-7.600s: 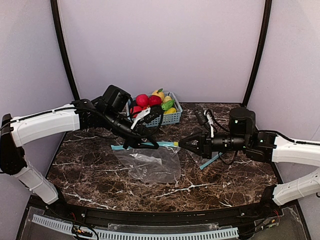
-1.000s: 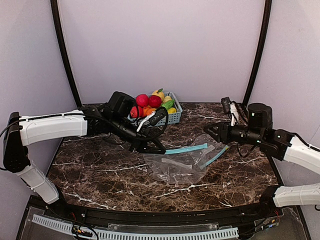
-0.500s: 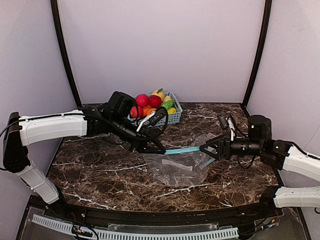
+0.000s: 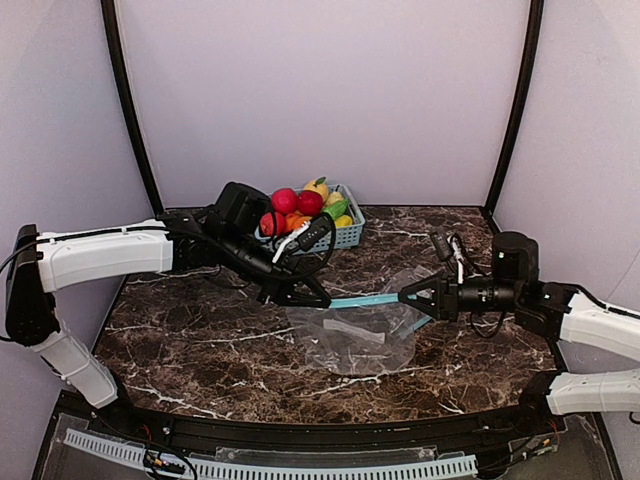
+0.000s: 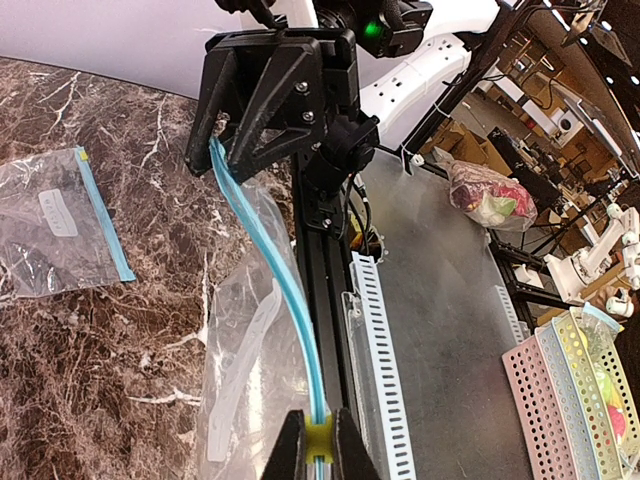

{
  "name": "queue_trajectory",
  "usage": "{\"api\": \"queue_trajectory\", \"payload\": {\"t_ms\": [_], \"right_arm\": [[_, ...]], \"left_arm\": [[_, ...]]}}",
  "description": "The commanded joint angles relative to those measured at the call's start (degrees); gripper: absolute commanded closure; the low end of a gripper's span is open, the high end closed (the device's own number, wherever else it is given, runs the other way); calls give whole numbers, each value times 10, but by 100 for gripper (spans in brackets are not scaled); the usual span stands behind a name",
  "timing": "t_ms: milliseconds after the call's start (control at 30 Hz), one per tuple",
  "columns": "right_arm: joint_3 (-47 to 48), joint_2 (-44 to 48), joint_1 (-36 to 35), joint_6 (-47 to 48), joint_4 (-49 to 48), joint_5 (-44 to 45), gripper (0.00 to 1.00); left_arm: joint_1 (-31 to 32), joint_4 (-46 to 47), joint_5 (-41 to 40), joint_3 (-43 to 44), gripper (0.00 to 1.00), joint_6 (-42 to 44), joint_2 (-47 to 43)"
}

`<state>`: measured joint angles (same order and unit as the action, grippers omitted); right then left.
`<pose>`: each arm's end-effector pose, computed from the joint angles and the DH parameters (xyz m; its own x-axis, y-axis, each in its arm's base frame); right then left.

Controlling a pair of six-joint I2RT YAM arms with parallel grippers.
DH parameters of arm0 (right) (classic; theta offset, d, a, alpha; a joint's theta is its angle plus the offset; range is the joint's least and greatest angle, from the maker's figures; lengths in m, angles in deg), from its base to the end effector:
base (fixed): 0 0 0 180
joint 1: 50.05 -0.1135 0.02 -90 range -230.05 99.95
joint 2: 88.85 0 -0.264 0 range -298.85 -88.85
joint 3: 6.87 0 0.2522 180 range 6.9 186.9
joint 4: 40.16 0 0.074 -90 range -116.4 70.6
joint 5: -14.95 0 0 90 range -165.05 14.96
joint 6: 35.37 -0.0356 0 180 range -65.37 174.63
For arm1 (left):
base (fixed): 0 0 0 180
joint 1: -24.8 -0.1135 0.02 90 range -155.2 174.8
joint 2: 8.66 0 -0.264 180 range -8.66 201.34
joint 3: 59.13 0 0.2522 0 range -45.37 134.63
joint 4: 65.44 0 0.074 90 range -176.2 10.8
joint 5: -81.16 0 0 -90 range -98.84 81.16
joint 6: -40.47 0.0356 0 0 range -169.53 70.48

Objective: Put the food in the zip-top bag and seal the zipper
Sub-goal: Hold the zipper food storage bag at the center of the board, then unzip the zipper of the food storage bag.

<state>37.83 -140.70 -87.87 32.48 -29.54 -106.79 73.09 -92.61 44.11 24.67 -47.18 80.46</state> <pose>0.1516 0.1414 0.2579 -0.5691 -0.0359 -0.8215 -0.7586 0.4083 0.5077 0.2100 -0.2784 0.3028 -0.3203 0.3965 -0.8604 0.9116 -0.1180 -0.3938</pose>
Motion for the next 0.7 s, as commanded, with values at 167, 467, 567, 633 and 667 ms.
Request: {"api": "queue_trajectory", "payload": {"t_ms": [167, 467, 567, 633, 667], "right_arm": [[-2, 1, 4, 0, -24, 12, 100], [13, 31, 5, 17, 15, 92, 100], [19, 39, 5, 22, 29, 127, 100], [22, 45, 6, 25, 51, 147, 100], [23, 48, 6, 26, 55, 155, 100]], "left_arm": [[2, -7, 4, 2, 99, 9, -25], [1, -14, -2, 4, 99, 15, -22], [2, -18, -5, 5, 99, 19, -21], [3, -21, -8, 6, 99, 21, -21], [2, -22, -9, 6, 99, 21, -21]]}}
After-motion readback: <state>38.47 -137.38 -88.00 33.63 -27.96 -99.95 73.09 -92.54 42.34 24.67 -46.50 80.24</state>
